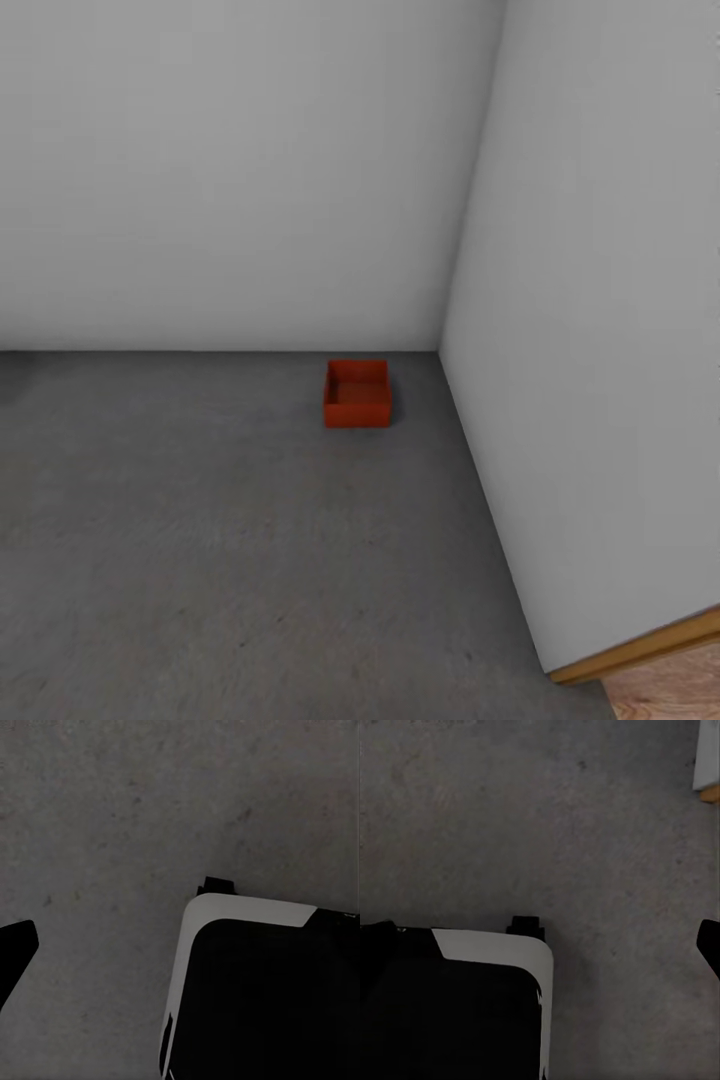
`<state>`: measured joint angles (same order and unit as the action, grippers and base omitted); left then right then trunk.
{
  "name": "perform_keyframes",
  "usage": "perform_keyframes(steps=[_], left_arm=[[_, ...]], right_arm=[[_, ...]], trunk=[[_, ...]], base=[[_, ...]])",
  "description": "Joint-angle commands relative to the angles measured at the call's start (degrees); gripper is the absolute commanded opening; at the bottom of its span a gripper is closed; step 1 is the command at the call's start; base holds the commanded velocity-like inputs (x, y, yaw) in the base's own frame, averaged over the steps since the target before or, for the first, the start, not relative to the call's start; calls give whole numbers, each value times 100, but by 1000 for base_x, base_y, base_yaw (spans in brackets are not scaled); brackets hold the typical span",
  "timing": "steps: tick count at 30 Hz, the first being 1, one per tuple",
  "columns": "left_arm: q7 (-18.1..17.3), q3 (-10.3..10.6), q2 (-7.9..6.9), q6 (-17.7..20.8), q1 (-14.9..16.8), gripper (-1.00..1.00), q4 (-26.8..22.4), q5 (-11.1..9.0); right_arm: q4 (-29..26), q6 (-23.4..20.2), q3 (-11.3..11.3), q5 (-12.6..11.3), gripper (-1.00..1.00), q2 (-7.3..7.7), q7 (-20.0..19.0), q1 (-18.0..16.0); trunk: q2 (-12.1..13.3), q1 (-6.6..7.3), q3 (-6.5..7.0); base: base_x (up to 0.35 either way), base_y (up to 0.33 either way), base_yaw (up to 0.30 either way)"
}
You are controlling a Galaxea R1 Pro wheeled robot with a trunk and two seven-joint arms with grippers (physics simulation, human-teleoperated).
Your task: Move the two storage containers from the living room to the garage. In the garage, place one container on the floor and stack the other container on top of it (either order is fine).
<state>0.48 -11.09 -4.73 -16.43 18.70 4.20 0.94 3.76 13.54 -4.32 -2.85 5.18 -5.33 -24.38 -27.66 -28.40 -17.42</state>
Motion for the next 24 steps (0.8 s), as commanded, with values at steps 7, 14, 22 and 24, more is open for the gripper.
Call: perform_keyframes(steps=[7, 14, 22, 24], left_arm=[[5, -25, -10, -43, 11, 100, 28, 11], [5, -25, -11, -44, 11, 100, 28, 11], [5, -25, -18, -45, 11, 100, 28, 11], [5, -25, -30, -40, 11, 100, 28, 11]], right_arm=[[28, 44, -43, -31, 100, 0, -21, -10], [28, 44, -43, -31, 100, 0, -21, -7], [28, 44, -43, -31, 100, 0, -21, -7], [28, 44, -43, -31, 100, 0, -21, -6]], trunk=[[274, 151, 183], [274, 151, 248], [274, 151, 323], [274, 151, 341]], base=[[0, 0, 0], [0, 0, 0], [0, 0, 0], [0, 0, 0]])
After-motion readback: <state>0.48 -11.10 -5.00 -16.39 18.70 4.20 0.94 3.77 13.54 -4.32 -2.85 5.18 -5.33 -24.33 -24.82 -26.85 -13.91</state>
